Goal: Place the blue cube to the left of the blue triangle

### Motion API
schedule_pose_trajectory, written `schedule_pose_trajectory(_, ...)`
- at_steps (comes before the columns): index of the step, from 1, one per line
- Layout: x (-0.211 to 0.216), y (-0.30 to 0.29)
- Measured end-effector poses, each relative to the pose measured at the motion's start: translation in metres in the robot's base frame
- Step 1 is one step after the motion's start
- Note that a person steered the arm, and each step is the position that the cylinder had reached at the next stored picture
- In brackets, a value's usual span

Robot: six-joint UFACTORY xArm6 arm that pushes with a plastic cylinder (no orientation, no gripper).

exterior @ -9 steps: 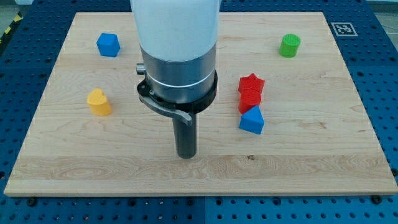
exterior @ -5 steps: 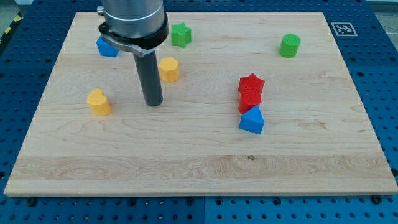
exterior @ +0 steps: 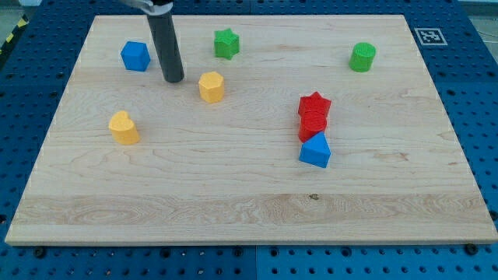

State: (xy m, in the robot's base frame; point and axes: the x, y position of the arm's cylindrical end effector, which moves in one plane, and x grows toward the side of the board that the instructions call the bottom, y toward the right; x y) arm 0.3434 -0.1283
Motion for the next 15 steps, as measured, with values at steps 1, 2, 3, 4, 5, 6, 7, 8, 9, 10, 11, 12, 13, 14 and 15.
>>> schedule_pose_trajectory(1, -0.024, 0.0)
schedule_pose_trajectory(2, -0.069, 0.0)
schedule_pose_trajectory(3, -0.117, -0.027)
schedule_pose_trajectory(4, -0.134, -0.073)
schedule_pose_trajectory(5, -0.13, -0.106)
schedule_pose_trajectory(6, -0.097, -0.113)
schedule_pose_trajectory(7, -0.084, -0.088)
schedule_pose_trajectory(8, -0.074, -0.078)
schedule_pose_trajectory(9, -0.06, -0.08)
schedule_pose_trajectory(10, -0.045, -0.077)
schedule_pose_trajectory(11, -0.031, -0.069)
schedule_pose_trajectory(12, -0.03, -0.077)
schedule_pose_trajectory(13, -0.027, -0.088)
schedule_pose_trajectory(14, -0.005, -0.076)
schedule_pose_trajectory(15, 0.009, -0.056)
